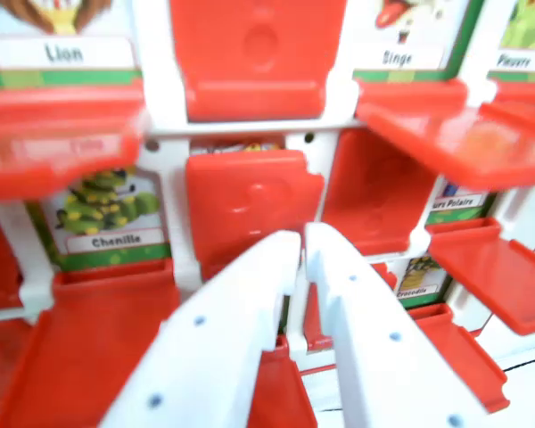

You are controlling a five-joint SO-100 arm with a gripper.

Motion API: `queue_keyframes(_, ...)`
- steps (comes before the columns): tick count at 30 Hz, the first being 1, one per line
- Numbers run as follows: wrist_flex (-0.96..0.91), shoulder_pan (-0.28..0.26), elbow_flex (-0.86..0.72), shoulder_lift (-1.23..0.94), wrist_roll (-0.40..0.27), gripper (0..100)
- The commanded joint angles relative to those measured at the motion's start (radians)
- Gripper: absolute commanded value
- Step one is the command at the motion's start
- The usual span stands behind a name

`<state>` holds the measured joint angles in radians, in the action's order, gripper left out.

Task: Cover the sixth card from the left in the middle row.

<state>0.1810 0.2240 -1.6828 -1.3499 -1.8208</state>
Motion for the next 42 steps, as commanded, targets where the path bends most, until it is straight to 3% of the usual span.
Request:
queue_keyframes(1, -0.037, -0.005, 0.137, -0.02, 0.009, 0)
queue_keyframes(13, -0.028, -0.014, 0.112, -0.066, 0.015, 0)
queue_keyframes(23, 0.132, -0.025, 0.08, -0.235, 0.04, 0)
queue_keyframes(25, 0.198, -0.028, 0.084, -0.278, 0.041, 0)
queue_keyframes(29, 0.43, -0.048, 0.158, -0.344, -0.026, 0)
queue_keyframes(35, 0.655, -0.064, 0.241, -0.457, 0.014, 0)
queue_keyframes(42, 0.825, -0.133, 0.296, -0.581, 0.029, 0)
